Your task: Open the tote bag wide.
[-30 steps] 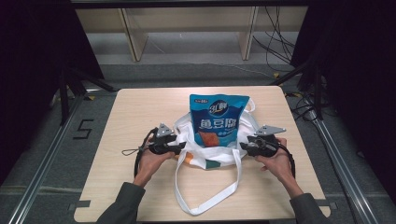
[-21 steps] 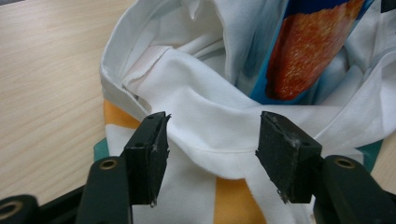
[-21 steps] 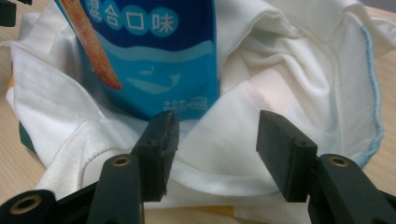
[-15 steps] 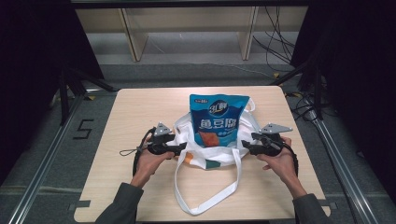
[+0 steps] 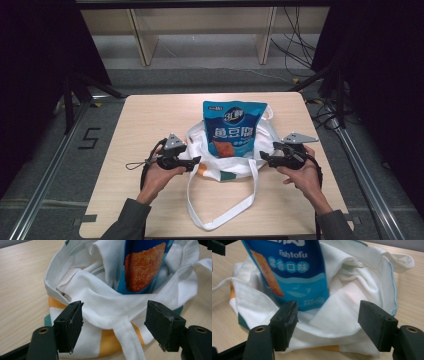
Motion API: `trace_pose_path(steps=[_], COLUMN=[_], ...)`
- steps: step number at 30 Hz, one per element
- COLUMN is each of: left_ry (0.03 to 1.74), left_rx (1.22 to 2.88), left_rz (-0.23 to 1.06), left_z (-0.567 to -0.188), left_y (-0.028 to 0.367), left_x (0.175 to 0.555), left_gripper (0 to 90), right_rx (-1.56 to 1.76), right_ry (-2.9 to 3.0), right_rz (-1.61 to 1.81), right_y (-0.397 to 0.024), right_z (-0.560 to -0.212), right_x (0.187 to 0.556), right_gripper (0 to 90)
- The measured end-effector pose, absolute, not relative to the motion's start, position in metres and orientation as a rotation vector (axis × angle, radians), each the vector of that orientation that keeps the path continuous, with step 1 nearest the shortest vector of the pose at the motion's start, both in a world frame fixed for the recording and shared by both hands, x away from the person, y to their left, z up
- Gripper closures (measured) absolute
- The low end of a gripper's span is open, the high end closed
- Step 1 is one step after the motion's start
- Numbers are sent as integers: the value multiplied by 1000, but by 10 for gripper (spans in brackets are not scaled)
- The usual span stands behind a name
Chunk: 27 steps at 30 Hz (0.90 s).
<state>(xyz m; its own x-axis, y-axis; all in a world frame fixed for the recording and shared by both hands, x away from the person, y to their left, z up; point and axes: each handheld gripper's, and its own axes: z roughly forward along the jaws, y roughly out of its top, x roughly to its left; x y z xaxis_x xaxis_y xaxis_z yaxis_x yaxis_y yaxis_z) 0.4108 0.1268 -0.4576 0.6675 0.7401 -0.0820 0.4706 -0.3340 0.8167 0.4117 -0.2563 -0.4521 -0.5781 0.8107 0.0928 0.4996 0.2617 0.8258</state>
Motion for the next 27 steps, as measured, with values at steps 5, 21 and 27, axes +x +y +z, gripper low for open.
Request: trace_pose_path(steps=[5,21,27], left_ry=[941,951,960], left_rx=[1986,1944,1909], left_rz=[398,399,355], left_z=[-457,-455,-453], left_y=[129,135,138], left_x=[405,388,380], left_gripper=[293,251,201], right_rx=[1165,1124,1116], right_ry=[2209,2216,2233], right_rz=[1230,1200,1208], right_y=[-255,-258,-262], right_z=[-450,-451,-452], right_x=[409,394,390], right_gripper=[319,313,313])
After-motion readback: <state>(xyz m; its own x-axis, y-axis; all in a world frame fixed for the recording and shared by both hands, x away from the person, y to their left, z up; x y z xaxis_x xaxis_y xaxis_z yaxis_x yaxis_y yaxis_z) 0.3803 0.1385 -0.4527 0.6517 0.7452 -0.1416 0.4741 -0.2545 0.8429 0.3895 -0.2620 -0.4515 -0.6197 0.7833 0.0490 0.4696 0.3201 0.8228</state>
